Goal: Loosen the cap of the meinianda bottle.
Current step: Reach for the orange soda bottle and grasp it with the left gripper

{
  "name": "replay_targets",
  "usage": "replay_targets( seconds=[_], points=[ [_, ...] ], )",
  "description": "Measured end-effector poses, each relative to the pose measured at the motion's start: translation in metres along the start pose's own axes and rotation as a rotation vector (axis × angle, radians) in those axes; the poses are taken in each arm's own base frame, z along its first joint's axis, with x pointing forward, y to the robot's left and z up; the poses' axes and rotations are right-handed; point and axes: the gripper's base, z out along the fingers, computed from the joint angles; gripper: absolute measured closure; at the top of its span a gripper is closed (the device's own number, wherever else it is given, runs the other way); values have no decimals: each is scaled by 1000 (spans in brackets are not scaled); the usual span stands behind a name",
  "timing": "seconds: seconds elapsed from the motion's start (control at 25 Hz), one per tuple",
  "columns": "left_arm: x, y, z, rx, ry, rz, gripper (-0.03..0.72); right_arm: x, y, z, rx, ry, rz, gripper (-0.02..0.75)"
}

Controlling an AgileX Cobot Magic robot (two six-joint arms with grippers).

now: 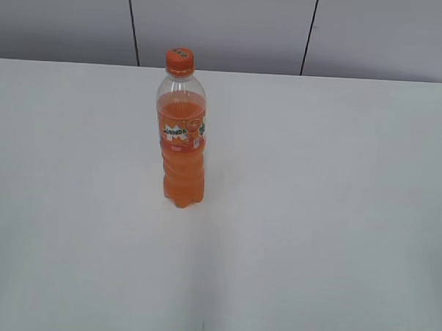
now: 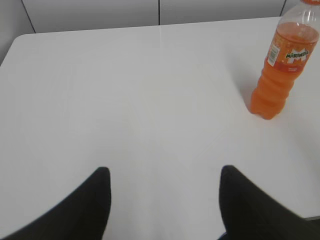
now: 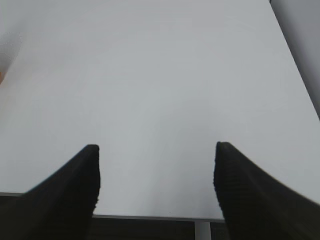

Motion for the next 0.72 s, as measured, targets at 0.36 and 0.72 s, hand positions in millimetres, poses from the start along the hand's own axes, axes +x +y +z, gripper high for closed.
replay_targets(
  seconds=[0.36,0.72],
  points=[
    [0,0,0,0,0,0,263,0,0,0,0,-1,0,206],
    [0,0,0,0,0,0,265,0,0,0,0,-1,0,206]
  ],
)
